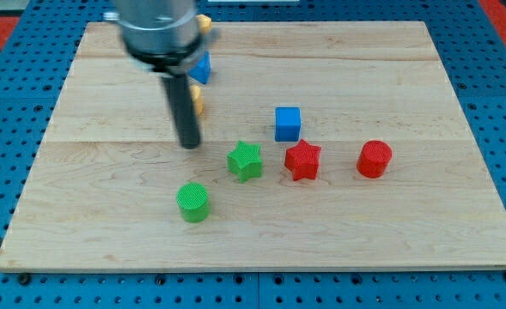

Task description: Move the blue cube to the center

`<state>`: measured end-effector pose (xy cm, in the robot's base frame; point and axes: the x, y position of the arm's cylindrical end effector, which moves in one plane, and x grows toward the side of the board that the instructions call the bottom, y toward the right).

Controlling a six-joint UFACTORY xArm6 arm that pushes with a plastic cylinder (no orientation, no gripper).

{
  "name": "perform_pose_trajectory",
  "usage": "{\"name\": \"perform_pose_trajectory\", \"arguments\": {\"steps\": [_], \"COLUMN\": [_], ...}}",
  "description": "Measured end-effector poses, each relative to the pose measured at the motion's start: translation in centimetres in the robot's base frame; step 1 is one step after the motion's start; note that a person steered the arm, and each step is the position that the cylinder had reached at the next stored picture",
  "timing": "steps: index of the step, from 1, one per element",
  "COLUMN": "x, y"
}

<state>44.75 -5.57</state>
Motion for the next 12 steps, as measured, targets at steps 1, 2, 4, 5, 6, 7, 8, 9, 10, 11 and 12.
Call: {"name": "perform_pose_trajectory", "arguments": {"steps": [1,2,4,5,6,7,8,9,10,11,12], "x": [2.3,1.9,-1.8,-3.7,-4.5,-5.5,-5.9,-4.6,-3.7,-3.4,-2.9], "y": [1.3,0.4,6.2,8.8,9.7,11.0,12.2,9.3,11.1,11.7,16.3]}}
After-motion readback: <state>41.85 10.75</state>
